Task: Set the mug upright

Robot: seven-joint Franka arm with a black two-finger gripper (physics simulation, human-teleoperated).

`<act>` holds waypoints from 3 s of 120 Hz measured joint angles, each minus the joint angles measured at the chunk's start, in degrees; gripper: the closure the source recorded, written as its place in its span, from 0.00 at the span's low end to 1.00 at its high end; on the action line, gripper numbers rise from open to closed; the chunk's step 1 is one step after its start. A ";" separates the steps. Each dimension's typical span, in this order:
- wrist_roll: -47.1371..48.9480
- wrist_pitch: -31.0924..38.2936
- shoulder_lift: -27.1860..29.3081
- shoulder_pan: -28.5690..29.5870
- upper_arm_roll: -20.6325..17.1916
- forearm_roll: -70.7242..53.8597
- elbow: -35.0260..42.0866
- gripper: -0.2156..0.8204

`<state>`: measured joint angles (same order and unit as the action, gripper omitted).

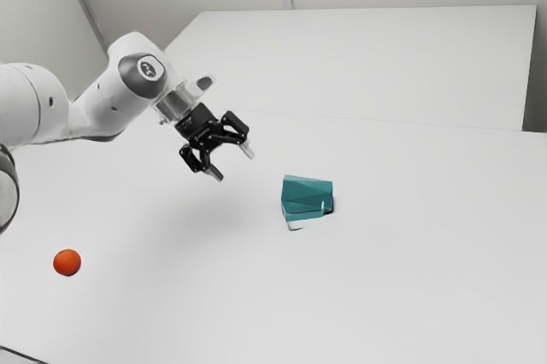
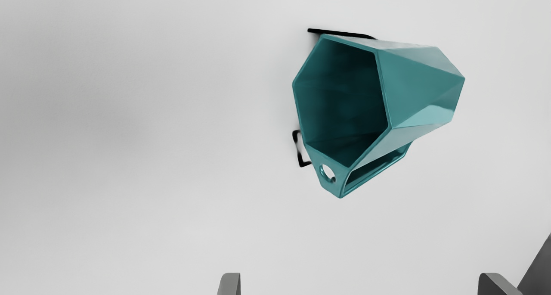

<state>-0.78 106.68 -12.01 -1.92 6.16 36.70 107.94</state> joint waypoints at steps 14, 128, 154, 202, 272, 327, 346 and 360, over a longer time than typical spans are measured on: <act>0.28 3.34 -3.62 -0.15 -0.15 5.65 -0.61 0.21; -0.29 15.20 -16.04 -1.40 -6.25 26.93 -4.43 0.74; -0.20 15.79 -15.74 -1.55 -7.21 25.68 -5.56 0.91; 2.37 17.57 -9.00 -2.44 -7.56 7.13 -6.65 0.96; 11.48 12.85 5.06 -3.90 -7.58 -40.35 4.87 0.97; 14.61 14.45 -0.47 -3.77 -7.64 -43.33 5.72 0.97; 15.15 15.00 -0.90 -3.72 -7.62 -43.19 5.58 0.79; 15.41 14.98 -0.36 -3.79 -7.64 -43.03 5.25 0.55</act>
<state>14.63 121.66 -12.36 -5.70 -1.48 -6.33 113.20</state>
